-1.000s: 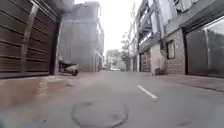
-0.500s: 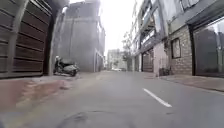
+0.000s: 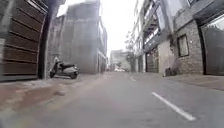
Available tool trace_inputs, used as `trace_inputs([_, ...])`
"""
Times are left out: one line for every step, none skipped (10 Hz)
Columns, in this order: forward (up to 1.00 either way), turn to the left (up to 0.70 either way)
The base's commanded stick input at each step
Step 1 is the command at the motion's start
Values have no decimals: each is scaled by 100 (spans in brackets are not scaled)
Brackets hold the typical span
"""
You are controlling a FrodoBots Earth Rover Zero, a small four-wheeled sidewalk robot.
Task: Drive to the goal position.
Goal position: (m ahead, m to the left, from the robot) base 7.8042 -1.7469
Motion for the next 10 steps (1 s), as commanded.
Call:
trace_inputs([100, 0])
trace_inputs([100, 0])
trace_inputs([100, 0])
trace_inputs([100, -8])
trace_inputs([100, -40])
trace_inputs([100, -39])
trace_inputs([100, -27])
trace_inputs([100, 0])
trace_inputs([100, 0])
trace_inputs([100, 0])
